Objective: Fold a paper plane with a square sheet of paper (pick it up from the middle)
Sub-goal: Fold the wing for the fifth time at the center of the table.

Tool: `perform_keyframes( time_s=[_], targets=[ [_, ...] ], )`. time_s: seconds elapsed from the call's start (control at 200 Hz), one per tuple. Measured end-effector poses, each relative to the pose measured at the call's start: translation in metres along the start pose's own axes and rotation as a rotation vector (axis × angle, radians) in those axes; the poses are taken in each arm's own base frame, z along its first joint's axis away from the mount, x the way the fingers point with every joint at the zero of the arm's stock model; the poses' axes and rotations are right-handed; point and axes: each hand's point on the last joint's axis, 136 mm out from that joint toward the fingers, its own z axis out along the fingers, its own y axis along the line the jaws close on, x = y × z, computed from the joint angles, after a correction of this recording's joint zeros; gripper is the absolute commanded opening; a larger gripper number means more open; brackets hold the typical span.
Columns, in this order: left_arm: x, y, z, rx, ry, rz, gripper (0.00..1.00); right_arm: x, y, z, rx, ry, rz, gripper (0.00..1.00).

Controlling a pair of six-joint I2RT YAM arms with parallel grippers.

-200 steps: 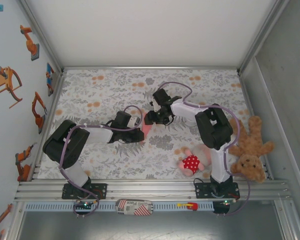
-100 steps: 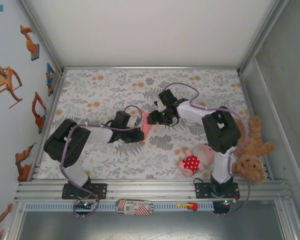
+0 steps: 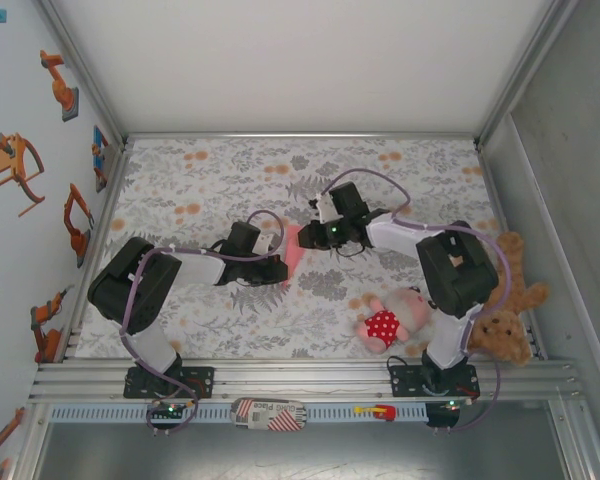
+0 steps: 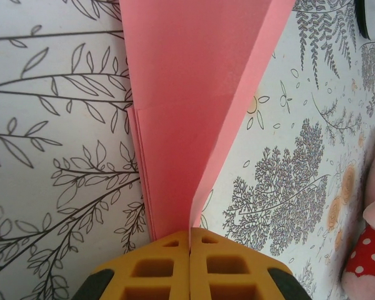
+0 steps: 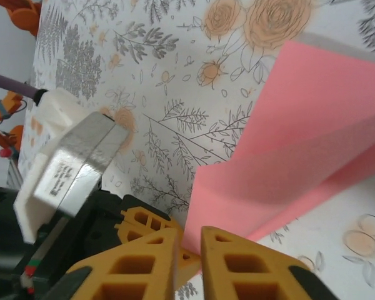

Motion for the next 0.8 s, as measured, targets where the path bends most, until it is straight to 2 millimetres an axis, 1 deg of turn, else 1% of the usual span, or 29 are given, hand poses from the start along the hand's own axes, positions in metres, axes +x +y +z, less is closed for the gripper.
perform_keyframes(
  time_s=[0.135,0.25,0.531,0.796],
  targets=[
    [0.0,0.0,0.0,0.003,-0.001,-0.003,0.08,0.014,-0.008,0.021,-0.024,0.059,0.031,0.11],
    [0.0,0.0,0.0,0.004,-0.002,-0.006,0.08,0.019,-0.012,0.03,-0.029,0.086,0.042,0.11],
    [0.0,0.0,0.0,0.007,0.0,-0.012,0.09,0.012,-0.013,0.037,-0.03,0.09,0.034,0.1],
    [0.0,0.0,0.0,0.015,0.005,-0.025,0.1,0.018,-0.021,0.045,-0.013,0.118,0.04,0.11]
  ],
)
